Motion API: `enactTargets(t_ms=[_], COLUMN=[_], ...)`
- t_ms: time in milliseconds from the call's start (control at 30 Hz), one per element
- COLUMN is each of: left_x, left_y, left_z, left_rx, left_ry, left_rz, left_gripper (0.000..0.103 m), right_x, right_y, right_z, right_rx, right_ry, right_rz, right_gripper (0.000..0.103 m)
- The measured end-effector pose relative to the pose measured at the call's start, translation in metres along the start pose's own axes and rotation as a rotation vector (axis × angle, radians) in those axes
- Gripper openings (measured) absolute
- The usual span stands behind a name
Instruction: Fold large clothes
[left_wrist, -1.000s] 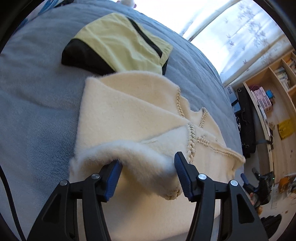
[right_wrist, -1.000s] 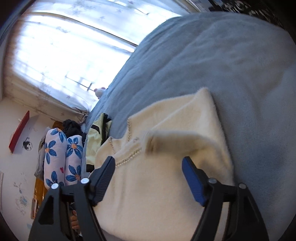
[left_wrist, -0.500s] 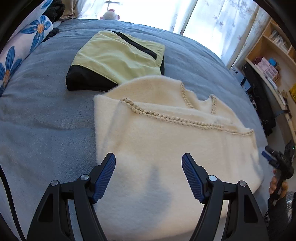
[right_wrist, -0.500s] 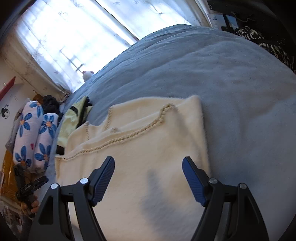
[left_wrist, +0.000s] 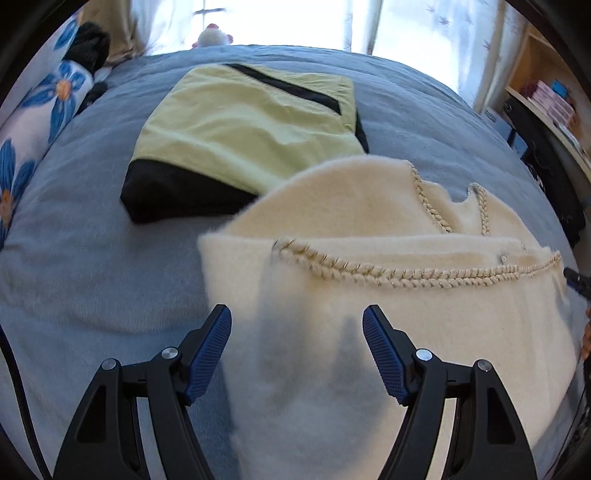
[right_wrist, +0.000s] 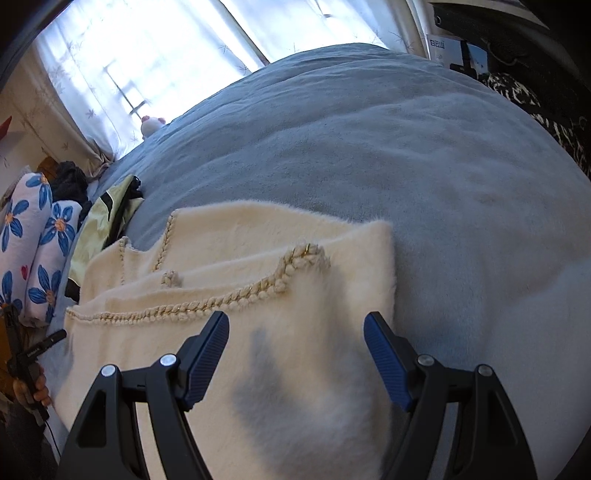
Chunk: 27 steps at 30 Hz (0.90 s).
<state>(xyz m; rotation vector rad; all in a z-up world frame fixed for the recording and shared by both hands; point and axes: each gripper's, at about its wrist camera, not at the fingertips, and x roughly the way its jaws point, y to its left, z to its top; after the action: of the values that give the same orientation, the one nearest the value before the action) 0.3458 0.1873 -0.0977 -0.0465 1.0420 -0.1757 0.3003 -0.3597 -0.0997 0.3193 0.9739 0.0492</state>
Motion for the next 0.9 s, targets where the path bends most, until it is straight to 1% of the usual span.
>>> enactTargets(t_ms=[133,167,233,300,333,367,400,433,467,533,567,600,667,733,800,900], left_x=[0.014,0.018,0.024,0.025,0.026,0.025,0.024,0.024,0.023,0.02,0.017,0.015,0.006,-0.006,-0.022,-0.048], left_y=[-0.014,-0.017,-0.024,-0.028,-0.029,-0.029,-0.029,-0.028,-0.027,-0.026,-0.028,-0.032,-0.044,-0.053,-0.054,-0.05], left_z=[0.008,0.009,0.009,0.008,0.007,0.006,0.005,0.004,0.003,0.001,0.0,-0.001,-0.003,-0.004,-0.003,0.005], left_rx=[0.096,0.12,0.152,0.17,0.176,0.181,0.183,0.183,0.182,0.171,0.177,0.189,0.223,0.244,0.229,0.164], left_ry=[0.025,0.032,0.044,0.032,0.027,0.017,0.005,-0.004,-0.012,-0.031,-0.047,-0.06,-0.097,-0.136,-0.166,-0.213], left_rz=[0.023,0.027,0.022,0.028,0.022,0.028,0.045,0.061,0.083,0.097,0.125,0.153,0.217,0.259,0.275,0.277], left_gripper=[0.07,0.064,0.056,0.05,0.042,0.031,0.024,0.012,0.009,0.008,0.007,0.007,0.007,0.006,0.006,0.006], right_x=[0.007,0.009,0.012,0.015,0.017,0.02,0.023,0.026,0.029,0.028,0.027,0.024,0.012,-0.004,-0.023,-0.053], right_y=[0.004,0.005,0.009,0.015,0.018,0.02,0.021,0.023,0.025,0.026,0.026,0.024,0.025,0.03,0.036,0.044], right_z=[0.005,0.006,0.006,0.004,0.003,0.002,0.001,0.0,-0.001,-0.002,-0.002,-0.003,-0.004,-0.005,-0.004,0.003], right_rx=[-0.058,-0.075,-0.108,-0.151,-0.167,-0.179,-0.187,-0.198,-0.207,-0.211,-0.208,-0.202,-0.198,-0.212,-0.219,-0.218], right_ry=[0.02,0.026,0.033,0.04,0.046,0.057,0.069,0.073,0.072,0.062,0.052,0.044,0.0,-0.047,-0.102,-0.193], right_rz=[-0.008,-0.008,-0.019,-0.028,-0.034,-0.043,-0.048,-0.071,-0.1,-0.123,-0.149,-0.157,-0.161,-0.175,-0.18,-0.179], right_gripper=[0.076,0.076,0.076,0.074,0.067,0.062,0.052,0.046,0.043,0.024,0.018,0.01,0.009,0.008,0.008,0.008])
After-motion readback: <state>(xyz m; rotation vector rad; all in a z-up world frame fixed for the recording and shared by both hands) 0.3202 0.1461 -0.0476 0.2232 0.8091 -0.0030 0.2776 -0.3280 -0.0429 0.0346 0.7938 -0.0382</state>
